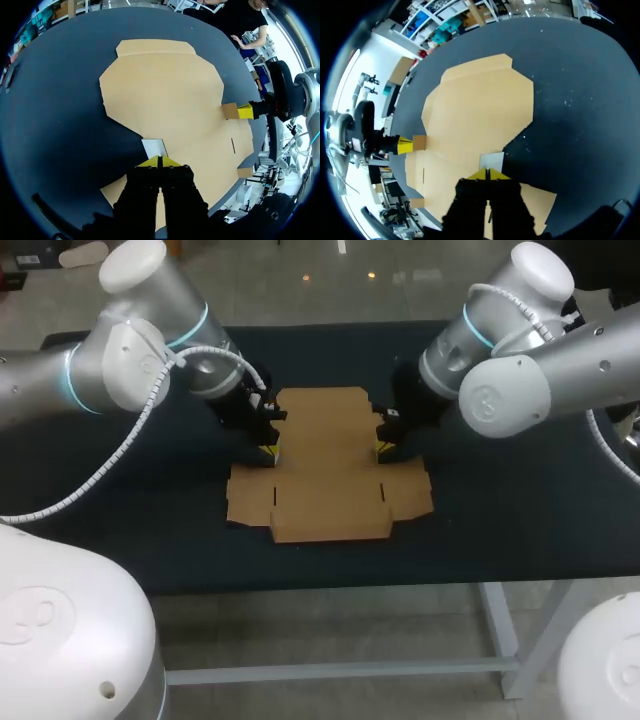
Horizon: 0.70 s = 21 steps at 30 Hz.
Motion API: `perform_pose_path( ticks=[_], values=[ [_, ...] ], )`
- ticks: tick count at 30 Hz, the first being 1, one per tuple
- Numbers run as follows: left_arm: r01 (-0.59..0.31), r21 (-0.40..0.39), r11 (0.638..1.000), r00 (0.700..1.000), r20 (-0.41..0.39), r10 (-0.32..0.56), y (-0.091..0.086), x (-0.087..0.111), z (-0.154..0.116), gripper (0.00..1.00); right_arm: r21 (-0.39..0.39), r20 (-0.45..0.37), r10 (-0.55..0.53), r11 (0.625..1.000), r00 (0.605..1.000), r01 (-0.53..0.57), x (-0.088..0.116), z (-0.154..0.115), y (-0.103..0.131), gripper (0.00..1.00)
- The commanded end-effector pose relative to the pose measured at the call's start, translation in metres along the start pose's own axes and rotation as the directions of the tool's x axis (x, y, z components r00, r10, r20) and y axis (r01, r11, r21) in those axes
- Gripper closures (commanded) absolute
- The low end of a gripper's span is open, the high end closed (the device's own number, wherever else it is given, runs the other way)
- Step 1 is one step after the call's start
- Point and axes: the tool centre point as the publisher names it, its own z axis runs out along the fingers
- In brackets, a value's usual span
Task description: Assemble the packaging by folding the flat box into shape, placing the metal phone stand inside, and closing the box properly
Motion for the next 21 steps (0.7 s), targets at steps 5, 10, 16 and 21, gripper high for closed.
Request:
perform_pose_path(
  ticks=[5, 10, 16, 21],
  values=[
    [-0.028, -0.021, 0.999, 0.999, -0.023, 0.028, 0.02, 0.003, -0.042, 1.0, 0.024, -0.033, -0.018, 1.0, 0.999, 0.019, -0.001, -0.037, -0.006, 1.0],
    [-0.053, -0.041, 0.998, 0.998, -0.032, 0.052, 0.034, 0.004, -0.058, 1.0, 0.048, -0.051, -0.059, 0.997, 0.997, 0.061, -0.002, -0.054, -0.015, 1.0],
    [-0.159, -0.079, 0.984, 0.986, -0.067, 0.154, 0.05, 0.002, -0.072, 1.0, 0.045, -0.032, -0.174, 0.983, 0.984, 0.175, -0.006, -0.071, -0.026, 1.0],
    [-0.258, -0.126, 0.958, 0.965, -0.079, 0.25, 0.058, 0.002, -0.078, 1.0, 0.076, -0.07, -0.245, 0.965, 0.967, 0.25, -0.019, -0.08, -0.032, 1.0]
  ],
)
